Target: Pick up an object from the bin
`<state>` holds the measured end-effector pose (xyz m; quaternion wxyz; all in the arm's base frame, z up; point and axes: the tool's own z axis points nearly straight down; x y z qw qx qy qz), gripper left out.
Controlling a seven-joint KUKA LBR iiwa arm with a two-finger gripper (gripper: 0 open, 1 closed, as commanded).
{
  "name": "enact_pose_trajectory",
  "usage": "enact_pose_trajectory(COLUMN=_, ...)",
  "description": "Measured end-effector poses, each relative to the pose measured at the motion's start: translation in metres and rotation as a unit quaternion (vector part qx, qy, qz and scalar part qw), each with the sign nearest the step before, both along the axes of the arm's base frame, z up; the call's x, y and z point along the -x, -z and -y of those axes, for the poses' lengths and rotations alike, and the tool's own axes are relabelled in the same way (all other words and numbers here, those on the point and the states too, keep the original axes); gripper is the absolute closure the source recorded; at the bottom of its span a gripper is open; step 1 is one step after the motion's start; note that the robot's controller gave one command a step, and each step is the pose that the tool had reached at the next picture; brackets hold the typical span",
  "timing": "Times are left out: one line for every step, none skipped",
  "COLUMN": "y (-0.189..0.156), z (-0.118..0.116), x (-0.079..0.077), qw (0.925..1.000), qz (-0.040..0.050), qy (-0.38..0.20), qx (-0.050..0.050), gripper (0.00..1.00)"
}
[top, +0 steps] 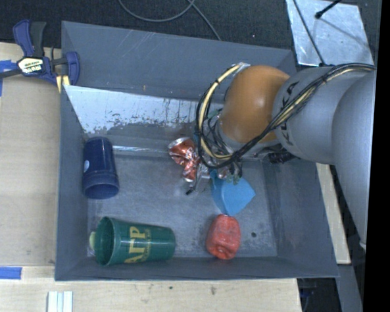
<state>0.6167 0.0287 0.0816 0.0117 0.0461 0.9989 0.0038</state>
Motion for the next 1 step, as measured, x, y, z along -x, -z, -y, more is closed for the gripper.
enact_pose_trajectory(y=-0.014, z=-0.0019, x=0.0022, qw=1.0, qz=-0.0033, qy=-0.001, qx=0.0, gripper=1.0)
